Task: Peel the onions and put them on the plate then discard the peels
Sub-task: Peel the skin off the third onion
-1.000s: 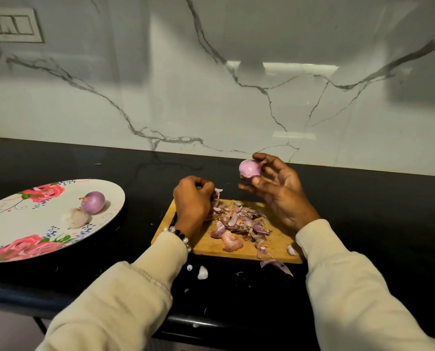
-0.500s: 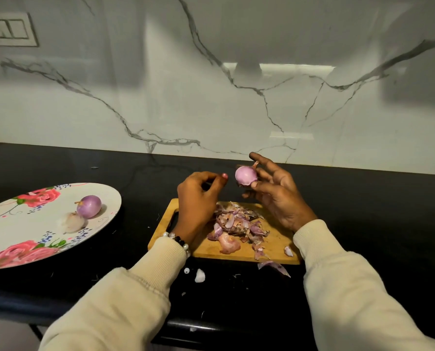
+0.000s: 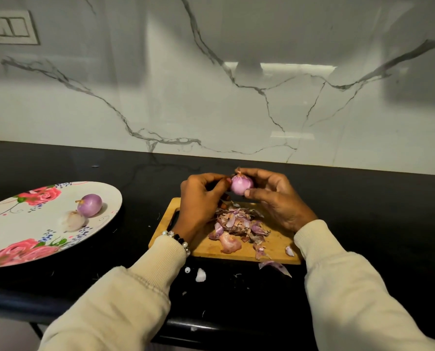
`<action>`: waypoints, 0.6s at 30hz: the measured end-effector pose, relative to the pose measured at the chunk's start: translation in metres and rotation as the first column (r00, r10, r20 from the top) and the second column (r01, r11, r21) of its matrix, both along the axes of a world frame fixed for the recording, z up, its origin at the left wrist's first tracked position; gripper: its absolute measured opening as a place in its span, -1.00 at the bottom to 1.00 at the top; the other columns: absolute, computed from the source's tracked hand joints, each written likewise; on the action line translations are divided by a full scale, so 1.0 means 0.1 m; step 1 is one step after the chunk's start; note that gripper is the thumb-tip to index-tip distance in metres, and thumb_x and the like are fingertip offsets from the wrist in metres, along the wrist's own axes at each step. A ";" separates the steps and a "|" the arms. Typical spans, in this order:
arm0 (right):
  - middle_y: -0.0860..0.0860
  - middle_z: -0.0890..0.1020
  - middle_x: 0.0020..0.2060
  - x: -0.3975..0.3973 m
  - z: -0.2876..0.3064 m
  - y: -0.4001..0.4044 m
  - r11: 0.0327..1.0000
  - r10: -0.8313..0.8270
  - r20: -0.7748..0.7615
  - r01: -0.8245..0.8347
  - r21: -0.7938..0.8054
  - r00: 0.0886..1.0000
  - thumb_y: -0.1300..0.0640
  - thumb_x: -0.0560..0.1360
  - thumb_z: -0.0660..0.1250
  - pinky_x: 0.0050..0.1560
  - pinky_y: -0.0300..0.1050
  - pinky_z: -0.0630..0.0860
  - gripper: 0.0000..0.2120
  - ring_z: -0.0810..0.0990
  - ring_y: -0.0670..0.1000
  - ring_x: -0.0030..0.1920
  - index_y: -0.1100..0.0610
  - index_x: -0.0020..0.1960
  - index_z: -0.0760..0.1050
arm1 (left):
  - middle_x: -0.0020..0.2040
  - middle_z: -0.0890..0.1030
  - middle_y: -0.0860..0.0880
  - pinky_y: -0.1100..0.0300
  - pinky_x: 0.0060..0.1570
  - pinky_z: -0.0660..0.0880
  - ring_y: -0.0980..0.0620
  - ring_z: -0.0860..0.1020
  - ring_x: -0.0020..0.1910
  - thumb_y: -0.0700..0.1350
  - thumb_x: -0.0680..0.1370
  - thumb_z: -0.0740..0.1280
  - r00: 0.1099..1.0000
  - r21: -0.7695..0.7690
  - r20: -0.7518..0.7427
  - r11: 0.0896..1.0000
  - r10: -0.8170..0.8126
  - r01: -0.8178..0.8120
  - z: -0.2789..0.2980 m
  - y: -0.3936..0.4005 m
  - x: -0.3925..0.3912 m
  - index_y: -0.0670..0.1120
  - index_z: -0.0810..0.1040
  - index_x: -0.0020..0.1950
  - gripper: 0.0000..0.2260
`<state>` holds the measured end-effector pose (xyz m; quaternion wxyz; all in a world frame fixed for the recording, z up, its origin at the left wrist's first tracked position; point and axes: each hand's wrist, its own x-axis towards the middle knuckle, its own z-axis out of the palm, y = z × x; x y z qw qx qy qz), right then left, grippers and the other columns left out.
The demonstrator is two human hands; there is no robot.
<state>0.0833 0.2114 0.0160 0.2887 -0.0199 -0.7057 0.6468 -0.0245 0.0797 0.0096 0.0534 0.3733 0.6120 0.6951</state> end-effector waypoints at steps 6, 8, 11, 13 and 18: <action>0.06 0.62 0.19 0.01 -0.01 -0.01 0.990 -0.043 0.049 0.036 0.139 0.998 0.51 0.39 0.42 0.16 -0.15 0.57 -0.51 0.60 0.02 0.23 0.08 0.19 0.54 | -0.21 0.70 -0.12 -0.05 -0.16 0.65 -0.17 0.68 -0.20 -0.31 0.54 0.36 0.999 -0.030 0.049 1.000 -0.008 0.009 0.01 0.00 0.01 -0.22 0.70 -0.05 -0.88; 0.03 0.62 0.18 0.00 -0.02 -0.01 0.979 -0.058 0.065 0.044 0.200 0.996 0.52 0.38 0.42 0.21 -0.13 0.55 -0.49 0.58 0.01 0.26 0.03 0.16 0.54 | -0.21 0.70 -0.12 -0.08 -0.14 0.65 -0.15 0.68 -0.21 -0.30 0.54 0.37 0.999 -0.063 0.043 0.998 0.002 0.000 0.00 0.00 -0.01 -0.22 0.70 -0.05 -0.89; -0.03 0.61 0.16 -0.01 -0.02 -0.01 0.962 -0.082 0.068 0.061 0.265 0.994 0.52 0.37 0.43 0.24 -0.14 0.54 -0.47 0.57 -0.02 0.26 -0.02 0.14 0.54 | -0.22 0.70 -0.10 -0.05 -0.13 0.65 -0.08 0.69 -0.22 -0.29 0.55 0.37 0.999 -0.082 0.023 0.996 0.028 -0.026 -0.03 0.01 -0.02 -0.21 0.70 -0.05 -0.89; -0.06 0.62 0.16 -0.02 -0.02 -0.01 0.951 -0.102 0.070 0.076 0.299 0.992 0.50 0.37 0.45 0.23 -0.16 0.54 -0.47 0.57 -0.06 0.25 -0.04 0.14 0.54 | -0.23 0.70 -0.09 -0.03 -0.14 0.65 -0.05 0.69 -0.22 -0.29 0.54 0.37 0.999 -0.091 -0.002 0.994 0.053 -0.053 -0.04 0.01 -0.02 -0.20 0.70 -0.07 -0.89; -0.02 0.63 0.16 -0.05 -0.05 -0.06 0.957 -0.100 0.060 0.079 0.278 0.993 0.51 0.37 0.45 0.21 -0.14 0.55 -0.48 0.59 -0.06 0.23 0.01 0.16 0.55 | -0.25 0.69 -0.04 0.08 -0.19 0.65 0.02 0.67 -0.25 -0.29 0.49 0.42 0.989 -0.103 -0.069 0.985 0.132 -0.139 -0.05 0.02 -0.02 -0.17 0.70 -0.09 -0.92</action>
